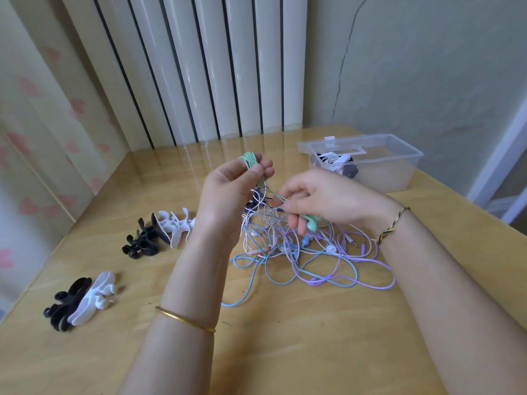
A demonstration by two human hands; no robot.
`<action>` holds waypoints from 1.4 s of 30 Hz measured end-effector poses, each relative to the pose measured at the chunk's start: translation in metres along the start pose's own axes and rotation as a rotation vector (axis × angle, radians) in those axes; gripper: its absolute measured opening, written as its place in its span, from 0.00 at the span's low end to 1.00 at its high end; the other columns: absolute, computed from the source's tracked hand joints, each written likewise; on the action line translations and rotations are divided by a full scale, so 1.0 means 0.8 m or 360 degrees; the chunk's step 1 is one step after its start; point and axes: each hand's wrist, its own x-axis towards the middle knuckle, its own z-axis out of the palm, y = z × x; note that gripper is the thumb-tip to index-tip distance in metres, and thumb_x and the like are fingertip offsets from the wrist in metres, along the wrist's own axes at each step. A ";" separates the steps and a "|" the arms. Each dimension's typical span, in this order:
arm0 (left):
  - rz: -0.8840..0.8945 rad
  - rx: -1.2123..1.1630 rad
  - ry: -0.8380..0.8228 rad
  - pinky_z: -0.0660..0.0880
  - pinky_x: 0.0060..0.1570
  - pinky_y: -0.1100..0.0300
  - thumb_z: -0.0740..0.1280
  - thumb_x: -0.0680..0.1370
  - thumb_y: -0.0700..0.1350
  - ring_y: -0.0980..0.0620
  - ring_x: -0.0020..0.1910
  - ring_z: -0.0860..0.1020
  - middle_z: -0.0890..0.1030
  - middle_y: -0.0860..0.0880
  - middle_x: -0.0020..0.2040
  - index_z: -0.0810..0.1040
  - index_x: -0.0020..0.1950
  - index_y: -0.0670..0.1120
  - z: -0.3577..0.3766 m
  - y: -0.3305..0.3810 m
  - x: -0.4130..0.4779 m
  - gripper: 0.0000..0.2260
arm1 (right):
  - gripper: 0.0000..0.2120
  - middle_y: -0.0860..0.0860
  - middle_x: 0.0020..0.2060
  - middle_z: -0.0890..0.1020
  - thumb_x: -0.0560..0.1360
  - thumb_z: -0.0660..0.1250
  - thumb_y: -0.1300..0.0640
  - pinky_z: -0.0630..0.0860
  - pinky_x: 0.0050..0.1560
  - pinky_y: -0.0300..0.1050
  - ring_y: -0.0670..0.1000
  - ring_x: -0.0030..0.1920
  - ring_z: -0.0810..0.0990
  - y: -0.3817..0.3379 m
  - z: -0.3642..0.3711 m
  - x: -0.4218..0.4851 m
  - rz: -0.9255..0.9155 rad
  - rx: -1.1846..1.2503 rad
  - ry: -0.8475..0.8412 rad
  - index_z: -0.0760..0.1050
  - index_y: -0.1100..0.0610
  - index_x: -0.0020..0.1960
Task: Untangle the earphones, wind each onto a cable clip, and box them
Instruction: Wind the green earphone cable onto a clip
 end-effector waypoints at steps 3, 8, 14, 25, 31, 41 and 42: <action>0.0094 0.0395 0.0001 0.79 0.46 0.58 0.65 0.78 0.35 0.53 0.44 0.82 0.83 0.47 0.45 0.79 0.48 0.45 0.002 -0.007 0.002 0.06 | 0.04 0.50 0.31 0.80 0.78 0.62 0.63 0.71 0.28 0.34 0.45 0.27 0.77 -0.010 -0.002 -0.003 -0.0066 -0.0313 0.0156 0.76 0.58 0.49; 0.0001 0.0684 -0.0179 0.75 0.50 0.53 0.67 0.75 0.38 0.48 0.43 0.80 0.82 0.48 0.35 0.79 0.42 0.36 -0.001 -0.008 0.002 0.06 | 0.05 0.44 0.29 0.78 0.72 0.70 0.65 0.72 0.33 0.32 0.38 0.28 0.76 -0.020 -0.009 -0.006 -0.0362 -0.0471 0.0589 0.79 0.55 0.41; -0.0327 0.0421 -0.0433 0.75 0.48 0.58 0.53 0.80 0.35 0.52 0.42 0.82 0.83 0.44 0.42 0.79 0.52 0.36 0.002 0.001 -0.006 0.14 | 0.06 0.49 0.29 0.80 0.71 0.68 0.70 0.77 0.38 0.40 0.49 0.30 0.82 -0.007 -0.010 -0.001 -0.0603 -0.0137 0.0551 0.77 0.61 0.41; -0.0526 0.0258 -0.0302 0.73 0.38 0.59 0.51 0.78 0.38 0.56 0.28 0.77 0.82 0.48 0.32 0.79 0.41 0.41 0.002 0.011 -0.006 0.17 | 0.04 0.56 0.33 0.77 0.75 0.64 0.71 0.77 0.40 0.39 0.48 0.32 0.80 0.019 0.004 0.019 -0.0681 0.0644 0.0444 0.76 0.66 0.48; -0.0588 0.0281 -0.0175 0.74 0.33 0.61 0.52 0.76 0.40 0.56 0.23 0.75 0.81 0.49 0.29 0.80 0.37 0.42 0.000 0.010 -0.004 0.18 | 0.08 0.53 0.30 0.79 0.70 0.66 0.64 0.80 0.39 0.45 0.53 0.32 0.81 0.023 0.013 0.021 -0.0463 0.1207 0.0191 0.75 0.66 0.48; -0.0494 0.0125 0.0044 0.74 0.25 0.63 0.56 0.80 0.48 0.55 0.19 0.68 0.74 0.49 0.23 0.76 0.32 0.42 -0.002 0.005 -0.002 0.20 | 0.08 0.53 0.35 0.80 0.69 0.68 0.57 0.79 0.41 0.50 0.57 0.41 0.79 0.021 0.033 0.032 -0.0211 0.1493 0.0117 0.70 0.59 0.44; -0.0456 0.0185 0.0080 0.74 0.25 0.63 0.57 0.81 0.48 0.55 0.19 0.68 0.73 0.49 0.22 0.75 0.32 0.42 -0.001 0.004 -0.002 0.20 | 0.09 0.53 0.35 0.80 0.69 0.68 0.56 0.78 0.42 0.51 0.57 0.41 0.79 0.020 0.034 0.032 -0.0222 0.1456 0.0125 0.70 0.58 0.44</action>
